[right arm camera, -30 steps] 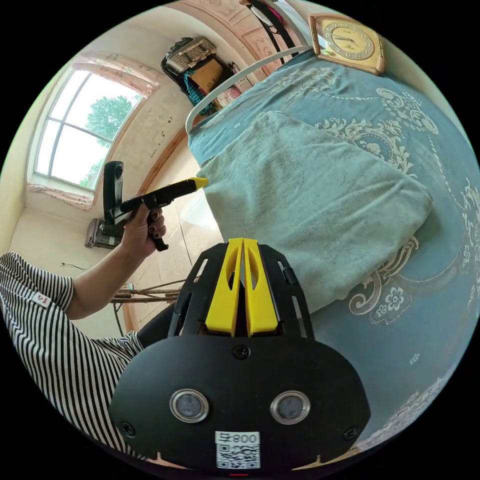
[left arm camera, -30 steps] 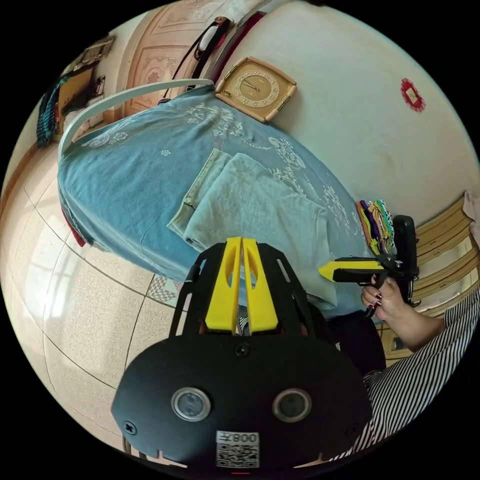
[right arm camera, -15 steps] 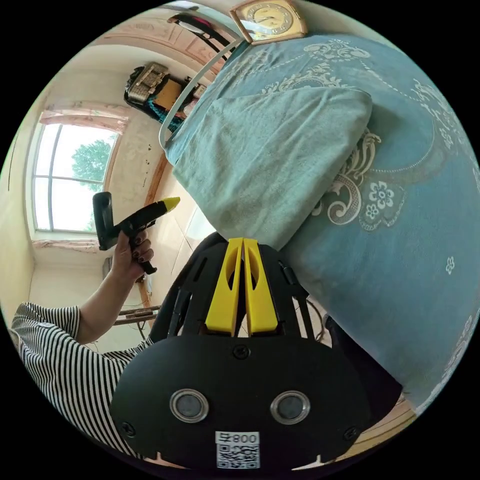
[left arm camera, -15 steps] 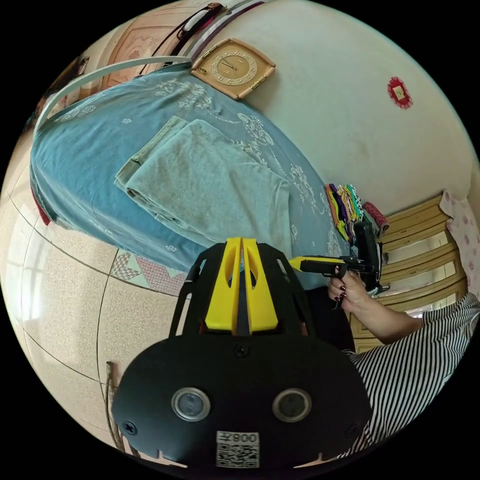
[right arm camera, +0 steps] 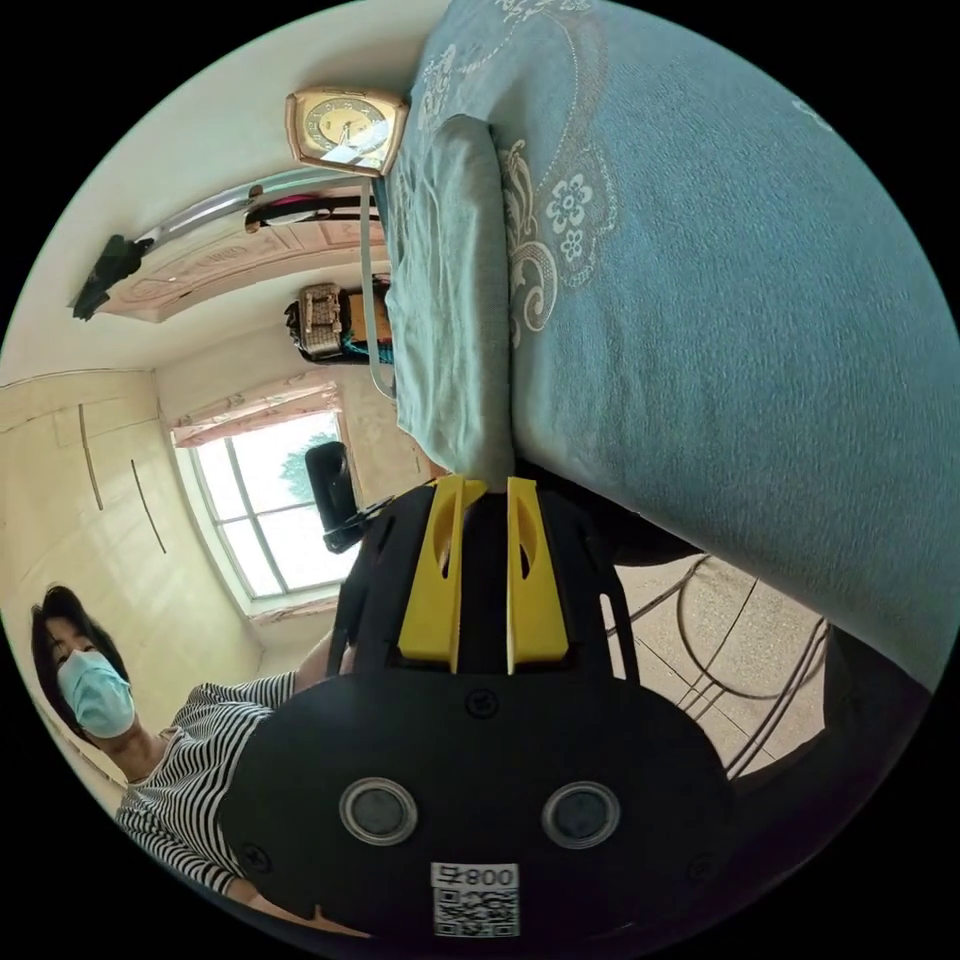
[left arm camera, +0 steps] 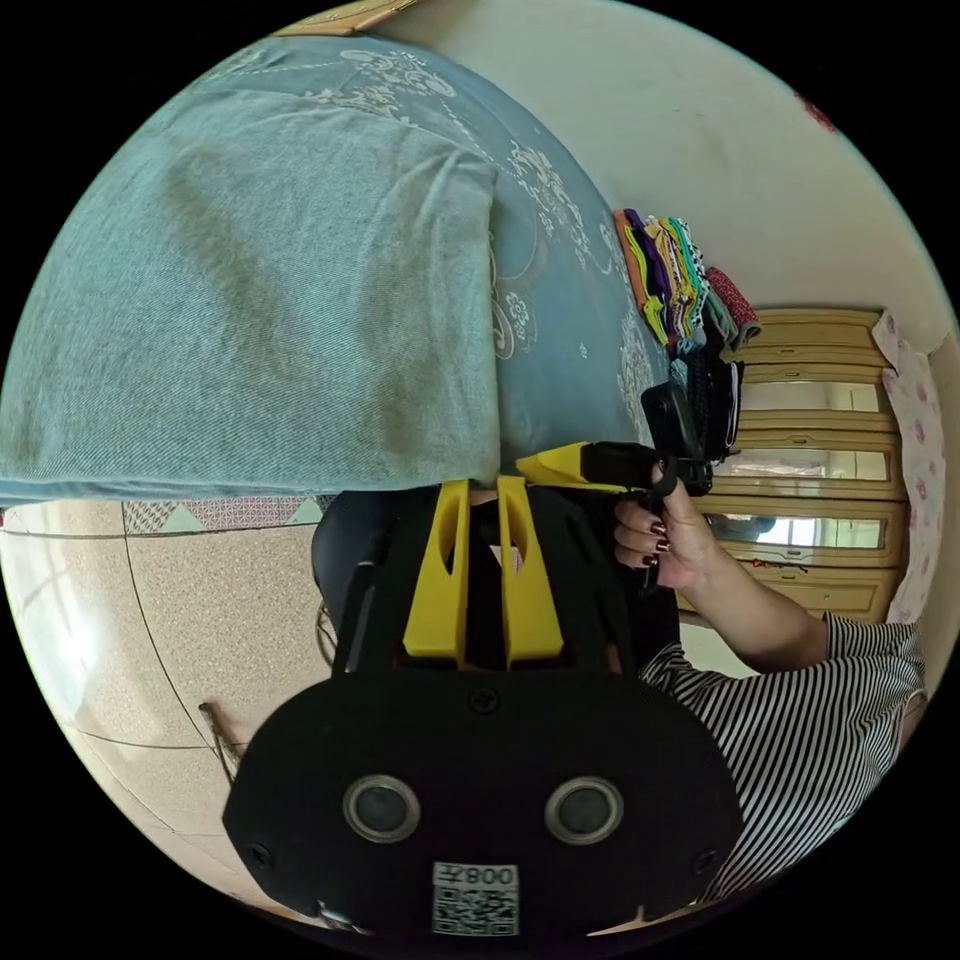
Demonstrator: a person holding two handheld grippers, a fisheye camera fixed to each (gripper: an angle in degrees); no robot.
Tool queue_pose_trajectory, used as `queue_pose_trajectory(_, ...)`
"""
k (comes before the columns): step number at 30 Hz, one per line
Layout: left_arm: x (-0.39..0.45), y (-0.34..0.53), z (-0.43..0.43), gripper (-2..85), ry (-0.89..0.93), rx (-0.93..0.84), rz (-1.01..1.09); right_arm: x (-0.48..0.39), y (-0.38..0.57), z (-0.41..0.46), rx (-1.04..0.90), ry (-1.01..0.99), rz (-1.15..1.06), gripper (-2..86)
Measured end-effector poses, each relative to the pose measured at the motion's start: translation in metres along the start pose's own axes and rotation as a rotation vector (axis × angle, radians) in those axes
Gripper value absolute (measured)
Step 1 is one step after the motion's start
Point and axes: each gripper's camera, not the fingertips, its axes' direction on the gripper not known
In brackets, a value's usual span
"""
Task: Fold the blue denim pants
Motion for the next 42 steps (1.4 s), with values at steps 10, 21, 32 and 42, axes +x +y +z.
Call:
queue_pose_trajectory(10, -0.008, 0.007, -0.018, 1.7, 0.069, 0.072, 0.024, 0.004, 0.008, -0.008, 0.011, -0.174, 0.062, 10.4)
queue_pose_trajectory(21, -0.035, 0.016, -0.035, 1.2, 0.179, 0.109, 0.02, -0.029, 0.011, -0.008, -0.002, -0.194, 0.068, 6.5)
queue_pose_trajectory(32, -0.165, 0.106, -0.099, 10.5, 0.486, 0.597, -0.396, -0.115, 0.022, -0.025, -0.005, -0.189, -0.047, 4.9)
queue_pose_trajectory(42, -0.23, 0.112, -0.127, 13.4, 0.577, 0.881, -0.564, -0.177, 0.033, -0.034, -0.018, -0.161, -0.086, 4.3)
